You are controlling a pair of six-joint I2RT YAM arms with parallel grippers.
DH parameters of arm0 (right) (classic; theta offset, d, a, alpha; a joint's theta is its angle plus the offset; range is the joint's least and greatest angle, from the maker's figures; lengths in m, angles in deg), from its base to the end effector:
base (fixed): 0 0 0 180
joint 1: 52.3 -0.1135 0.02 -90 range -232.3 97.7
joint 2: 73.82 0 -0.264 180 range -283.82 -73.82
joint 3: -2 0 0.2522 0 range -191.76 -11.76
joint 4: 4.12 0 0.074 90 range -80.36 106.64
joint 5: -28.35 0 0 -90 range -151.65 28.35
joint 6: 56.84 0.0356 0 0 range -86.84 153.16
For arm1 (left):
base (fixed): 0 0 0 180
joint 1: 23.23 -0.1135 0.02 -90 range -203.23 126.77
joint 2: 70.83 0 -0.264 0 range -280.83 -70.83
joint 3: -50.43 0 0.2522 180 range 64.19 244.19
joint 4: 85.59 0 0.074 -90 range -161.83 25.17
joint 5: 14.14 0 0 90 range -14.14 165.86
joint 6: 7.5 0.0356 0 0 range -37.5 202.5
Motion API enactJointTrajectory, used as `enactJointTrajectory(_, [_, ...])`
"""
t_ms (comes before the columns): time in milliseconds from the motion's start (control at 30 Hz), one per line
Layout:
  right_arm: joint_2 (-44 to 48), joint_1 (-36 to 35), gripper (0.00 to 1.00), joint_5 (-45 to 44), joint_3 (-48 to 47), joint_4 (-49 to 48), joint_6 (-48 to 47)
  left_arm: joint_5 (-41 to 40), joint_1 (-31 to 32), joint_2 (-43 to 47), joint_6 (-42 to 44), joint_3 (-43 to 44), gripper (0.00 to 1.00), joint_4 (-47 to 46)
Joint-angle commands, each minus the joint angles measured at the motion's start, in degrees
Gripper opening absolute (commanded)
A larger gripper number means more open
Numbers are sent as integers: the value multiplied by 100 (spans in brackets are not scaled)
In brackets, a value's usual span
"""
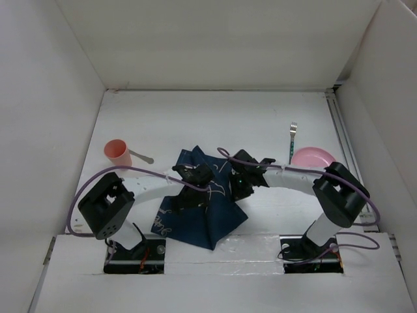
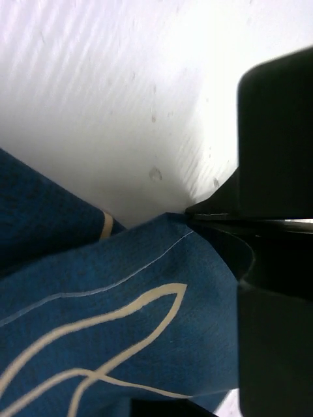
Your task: Set the dinner table for one person
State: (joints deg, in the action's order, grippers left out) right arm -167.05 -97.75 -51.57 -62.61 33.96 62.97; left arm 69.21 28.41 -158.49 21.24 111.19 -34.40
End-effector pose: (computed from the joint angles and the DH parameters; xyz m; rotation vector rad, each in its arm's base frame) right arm 0.2056 0.2177 0.1561 -0.4426 2.8388 0.5623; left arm 0.1625 -0.1987 0.1562 -0.2630 2.9143 -0.1604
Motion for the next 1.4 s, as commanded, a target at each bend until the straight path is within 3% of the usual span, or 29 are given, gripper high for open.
enactJointTrajectory(0, [-11, 28, 0, -655, -407, 274, 17, 33, -39, -542, 16, -227, 83, -517])
enactJointTrajectory(200, [200, 1001, 0, -1105, -1092, 592, -306, 33, -592, -1347, 579, 606, 82, -640])
enactJointTrajectory(400, [-493, 2170, 0, -956, -2120, 864, -879, -134, -1331, -2579, 1098, 2794, 80, -158])
enactJointTrajectory(500, [-985, 2575, 0, -1009, -2718, 1040, -950, 234, -1875, -3230, 1238, 3735, 77, -25])
enactJointTrajectory(700, [-1373, 2892, 0, -1552, -3124, 1321, -766, 244, -2368, -4162, 1300, 5193, 74, 396])
enactJointTrajectory(867, [-874, 3077, 0, -2186, -2747, 1576, -353, 280, -2536, -4243, 1441, 5565, 74, 608])
enactJointTrajectory(1133, [-572, 3192, 0, -2520, -2614, 1751, -204, 516, -2536, -3338, 1310, 4310, 74, 80])
enactJointTrajectory(1200, [-643, 3244, 12, -2346, -2676, 1814, -203, 629, -2536, -3197, 1247, 4054, 74, -25])
enactJointTrajectory(1267, [-539, 3140, 66, -2345, -2676, 1814, -151, 753, -2536, -2961, 1247, 3949, 82, -25])
enactJointTrajectory(1300, [-434, 3078, 83, -2345, -2676, 1613, -150, 753, -2536, -2854, 1247, 3948, 88, -25])
enactJointTrajectory(1333, [-198, 2947, 100, -2345, -2624, 1533, -98, 701, -2536, -2584, 1247, 3948, 100, -25])
enactJointTrajectory(1367, [-108, 2946, 100, -2345, -2623, 1532, -97, 701, -2536, -2424, 1247, 3948, 100, -25])
